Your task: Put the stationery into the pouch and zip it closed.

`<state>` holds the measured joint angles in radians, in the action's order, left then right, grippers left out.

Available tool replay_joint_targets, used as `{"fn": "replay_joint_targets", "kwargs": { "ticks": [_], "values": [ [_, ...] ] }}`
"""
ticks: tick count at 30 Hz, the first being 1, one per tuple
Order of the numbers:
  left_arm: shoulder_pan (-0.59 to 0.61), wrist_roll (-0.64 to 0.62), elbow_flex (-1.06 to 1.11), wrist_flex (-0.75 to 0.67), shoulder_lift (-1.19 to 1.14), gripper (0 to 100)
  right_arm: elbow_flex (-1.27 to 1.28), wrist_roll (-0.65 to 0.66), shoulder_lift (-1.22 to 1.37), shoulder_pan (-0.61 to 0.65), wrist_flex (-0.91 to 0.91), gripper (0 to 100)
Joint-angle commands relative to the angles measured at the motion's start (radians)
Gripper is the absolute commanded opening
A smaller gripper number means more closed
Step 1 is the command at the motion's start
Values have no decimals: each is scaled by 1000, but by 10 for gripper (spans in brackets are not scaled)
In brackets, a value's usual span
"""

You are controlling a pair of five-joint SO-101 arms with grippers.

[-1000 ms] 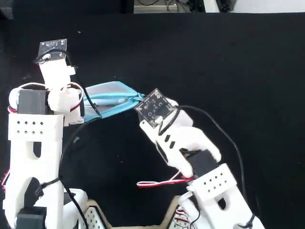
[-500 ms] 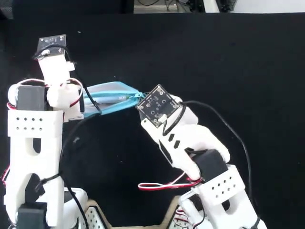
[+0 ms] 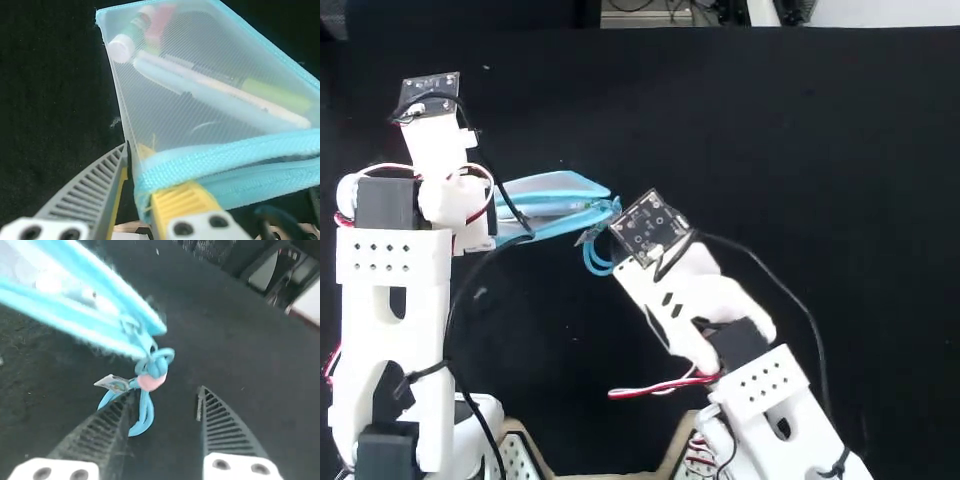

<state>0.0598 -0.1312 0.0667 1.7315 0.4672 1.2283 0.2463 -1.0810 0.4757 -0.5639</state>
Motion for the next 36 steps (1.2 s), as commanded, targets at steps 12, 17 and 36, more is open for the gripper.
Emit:
{"fn": "replay_joint_targets", "kwargs": {
  "ticks": [12, 17, 36],
  "values": [
    [4, 6, -22, 11, 0, 34, 177, -242, -24, 74, 347, 255],
    [4, 6, -22, 11, 0, 34, 194, -247, -24, 34, 405, 254],
    [4, 6, 15, 6, 9, 33, 168, -187, -15, 2, 476, 254]
  ]
}}
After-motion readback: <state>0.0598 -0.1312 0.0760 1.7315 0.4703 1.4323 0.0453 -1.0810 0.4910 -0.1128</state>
